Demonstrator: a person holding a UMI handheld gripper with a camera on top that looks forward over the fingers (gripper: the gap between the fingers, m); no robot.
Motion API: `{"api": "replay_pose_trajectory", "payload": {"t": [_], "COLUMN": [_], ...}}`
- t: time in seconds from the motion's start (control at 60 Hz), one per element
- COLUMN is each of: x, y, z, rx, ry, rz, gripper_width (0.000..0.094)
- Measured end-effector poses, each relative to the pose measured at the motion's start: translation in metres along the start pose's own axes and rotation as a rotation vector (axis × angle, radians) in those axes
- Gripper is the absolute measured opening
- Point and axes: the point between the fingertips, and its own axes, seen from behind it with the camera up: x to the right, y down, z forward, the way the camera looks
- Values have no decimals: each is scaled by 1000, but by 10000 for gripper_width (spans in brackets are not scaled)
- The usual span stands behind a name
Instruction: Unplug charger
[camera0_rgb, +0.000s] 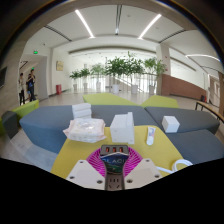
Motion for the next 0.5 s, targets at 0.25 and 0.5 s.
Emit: {"api": "replay_pose_trajectory", "payload": {"t": [0.25, 0.5], "x": [21, 110], "y": [-137, -80], "z": [-69, -96], "rx": [199, 60], "ry": [-1, 109], "rz": [21, -51], "gripper_width": [172, 174]}}
